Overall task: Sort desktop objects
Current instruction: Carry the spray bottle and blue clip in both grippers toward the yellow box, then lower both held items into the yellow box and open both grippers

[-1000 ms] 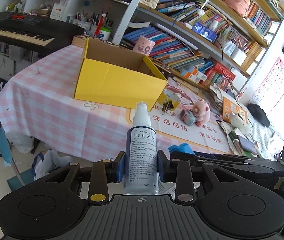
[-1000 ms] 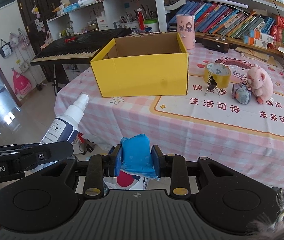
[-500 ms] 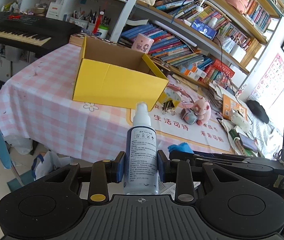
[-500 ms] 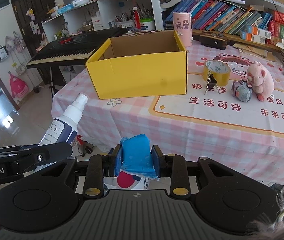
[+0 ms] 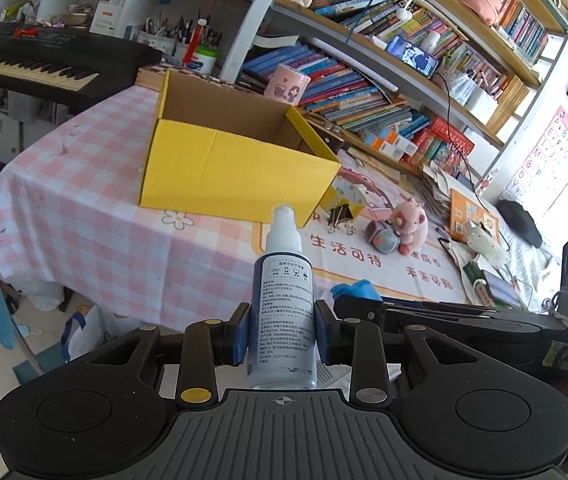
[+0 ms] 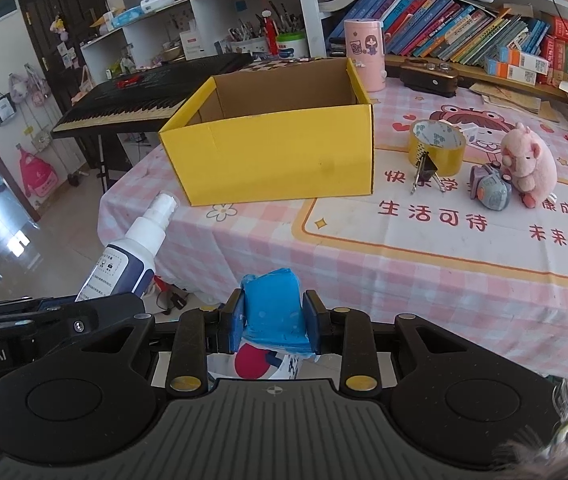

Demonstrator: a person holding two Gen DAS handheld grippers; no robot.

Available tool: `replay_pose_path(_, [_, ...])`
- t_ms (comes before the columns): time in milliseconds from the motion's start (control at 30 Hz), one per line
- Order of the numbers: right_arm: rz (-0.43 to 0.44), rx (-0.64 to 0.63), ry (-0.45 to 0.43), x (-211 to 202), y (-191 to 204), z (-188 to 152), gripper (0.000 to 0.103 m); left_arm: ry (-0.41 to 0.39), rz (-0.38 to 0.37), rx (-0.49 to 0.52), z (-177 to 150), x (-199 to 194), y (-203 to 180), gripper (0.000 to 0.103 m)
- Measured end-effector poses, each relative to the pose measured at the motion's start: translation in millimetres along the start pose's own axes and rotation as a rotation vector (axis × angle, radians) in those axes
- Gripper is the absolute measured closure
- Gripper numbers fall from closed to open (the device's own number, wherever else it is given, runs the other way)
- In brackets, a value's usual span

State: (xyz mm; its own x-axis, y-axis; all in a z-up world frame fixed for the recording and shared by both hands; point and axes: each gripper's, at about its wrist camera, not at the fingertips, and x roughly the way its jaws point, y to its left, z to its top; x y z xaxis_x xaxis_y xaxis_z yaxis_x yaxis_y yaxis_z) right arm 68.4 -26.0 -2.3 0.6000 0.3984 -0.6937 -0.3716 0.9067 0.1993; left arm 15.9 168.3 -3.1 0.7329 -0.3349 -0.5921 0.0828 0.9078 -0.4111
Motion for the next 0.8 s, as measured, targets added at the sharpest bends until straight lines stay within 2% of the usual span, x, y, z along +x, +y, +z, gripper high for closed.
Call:
replay_pose_path(333, [0.047, -0.040, -0.023, 20.4, -12.3, 32.4, 0.076, -0.027, 0.032, -0.001, 28.3, 23.0, 0.2, 0.072])
replay_pose_path(533, [0.061, -0.079, -0.101, 24.2, -21.1, 61.9, 0.076, -0.067, 0.043, 0.024, 55.3, 32.8, -6.8, 0.072])
replay_pose_path(800, [0.098, -0.171, -0.201, 36.2, -29.4, 116.9, 0.076, -0.154, 0.078, 0.049, 108.6, 48.7, -9.7, 0.072])
